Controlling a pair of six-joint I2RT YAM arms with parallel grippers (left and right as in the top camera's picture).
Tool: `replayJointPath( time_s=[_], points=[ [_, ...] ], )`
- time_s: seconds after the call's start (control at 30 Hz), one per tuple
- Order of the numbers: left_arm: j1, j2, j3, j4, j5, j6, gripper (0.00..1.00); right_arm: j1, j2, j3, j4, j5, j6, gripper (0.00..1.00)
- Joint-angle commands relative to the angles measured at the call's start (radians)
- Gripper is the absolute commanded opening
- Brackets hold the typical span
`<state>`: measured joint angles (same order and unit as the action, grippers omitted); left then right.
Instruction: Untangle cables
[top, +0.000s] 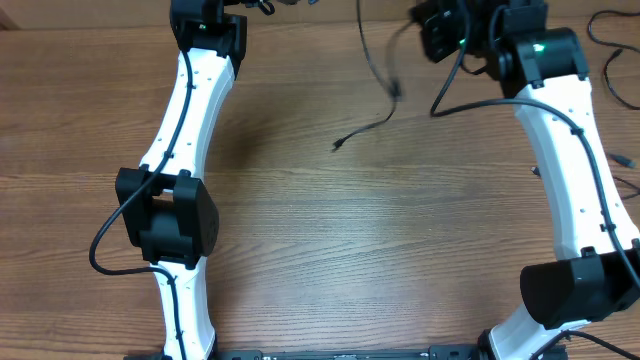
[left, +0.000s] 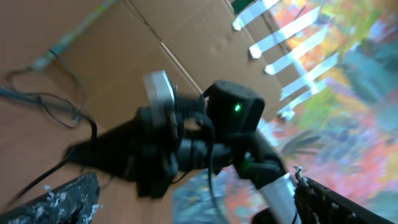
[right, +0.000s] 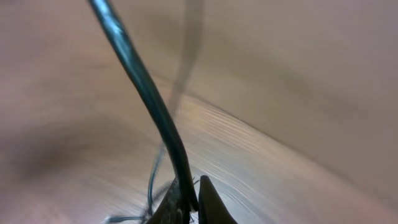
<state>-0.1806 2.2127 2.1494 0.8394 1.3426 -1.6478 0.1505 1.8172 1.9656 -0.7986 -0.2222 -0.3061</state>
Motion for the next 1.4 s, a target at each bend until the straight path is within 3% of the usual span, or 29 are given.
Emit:
replayJointPath(
  time_s=[0.0,0.07,0.13,0.2,0.3,0.5,0.7,0.83,1.1,1.37],
  points=[
    [0.018,-0.016,0.027,-0.119,-0.053,0.331,1.0,-0.043,-0.011,0.097,-0.042,0.336,0.269,0.04],
    [0.031,-0.016,0.027,-0.301,-0.266,0.412,1.0,-0.051,-0.011,0.131,-0.086,0.341,0.308,0.04],
    [0.034,-0.016,0.027,-0.476,-0.539,0.409,1.0,-0.052,-0.011,0.161,-0.129,0.341,0.314,0.04],
    [0.032,-0.016,0.027,-0.568,-0.82,0.429,1.0,-0.052,-0.014,0.185,-0.167,0.346,0.356,0.04],
    [0.027,-0.016,0.027,-0.689,-1.075,0.535,1.0,-0.052,-0.03,0.208,-0.193,0.412,0.426,0.04],
    [0.021,-0.019,0.027,-1.056,-1.269,0.75,1.0,-0.076,-0.087,0.281,-0.166,0.735,0.47,0.04],
    [-0.019,-0.021,0.027,-1.376,-1.523,0.995,1.0,-0.177,-0.128,0.406,-0.154,0.753,0.471,0.04],
    [-0.029,-0.021,0.027,-1.518,-1.643,1.043,1.0,-0.312,-0.14,0.423,-0.152,0.7,0.497,0.04],
    [-0.034,-0.083,0.027,-1.572,-1.645,1.231,1.0,-0.613,-0.165,0.427,-0.15,0.565,0.515,0.04],
    [-0.052,-0.19,0.027,-1.583,-1.63,1.29,1.0,-0.772,-0.213,0.505,-0.077,0.553,0.515,0.04]
  ],
)
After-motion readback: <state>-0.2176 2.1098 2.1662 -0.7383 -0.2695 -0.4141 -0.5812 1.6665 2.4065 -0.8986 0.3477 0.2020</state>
